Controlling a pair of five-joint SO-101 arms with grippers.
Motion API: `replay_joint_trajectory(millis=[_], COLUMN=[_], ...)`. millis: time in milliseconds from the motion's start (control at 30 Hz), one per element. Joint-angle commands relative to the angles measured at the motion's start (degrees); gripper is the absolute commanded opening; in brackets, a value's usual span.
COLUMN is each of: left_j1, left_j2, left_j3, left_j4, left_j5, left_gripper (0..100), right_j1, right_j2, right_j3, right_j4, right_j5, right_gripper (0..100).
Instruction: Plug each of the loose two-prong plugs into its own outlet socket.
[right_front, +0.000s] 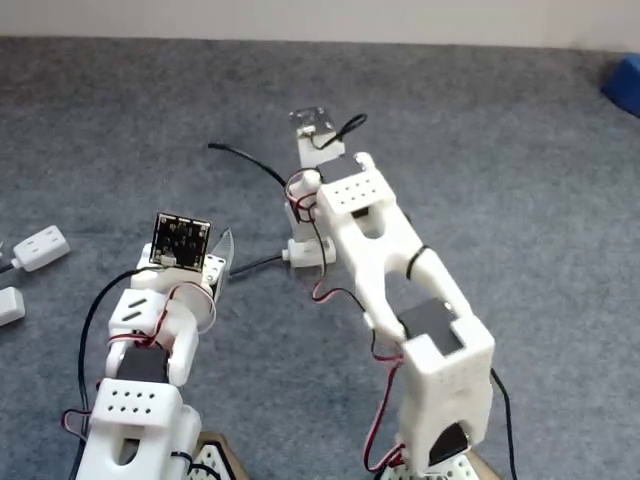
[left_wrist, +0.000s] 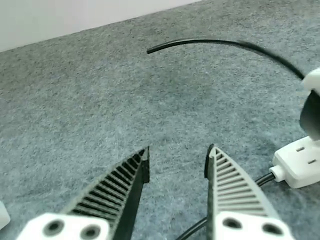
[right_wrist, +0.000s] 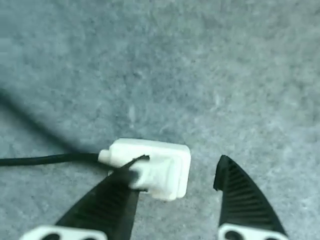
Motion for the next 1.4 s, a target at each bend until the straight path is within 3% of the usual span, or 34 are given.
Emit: replay_joint_trajectory(millis=[0,300,467,833,933,1033,1167,1367], left_j1=[-0.48,0.66,0.75,0.4,-3.21,-5.85,-4.44,-3.38], left_j2=[-0.4,-0.4,-0.4,-0.57,-0.4,-0.31,1.27,19.65], left_j3=[-2.15,-2.07,-1.98,-1.71,-4.0,-8.75,-21.67,-48.48], left_j4=[0.0,0.09,0.09,-0.09,0.44,8.18,29.1,51.87], left_j5=[0.53,0.53,0.53,0.26,0.18,-3.25,-5.1,-9.49], left_gripper=[20,20,20,20,20,20,20,20], right_j1=[-0.04,-0.4,-0.31,-0.13,1.45,7.25,14.37,15.6], right_j2=[-6.9,-14.37,-14.37,-14.9,-15.78,-19.38,-27.03,-37.67], right_j3=[3.65,14.29,19.03,19.91,19.91,20.79,24.75,32.66], right_j4=[-3.3,-9.89,-16.22,-14.9,-10.77,-10.07,-8.75,0.48], right_j5=[-0.88,-0.79,-0.18,4.66,3.69,-0.79,-1.85,6.77], right_gripper=[21.3,20.4,9.5,10.9,10.9,10.9,10.9,10.9])
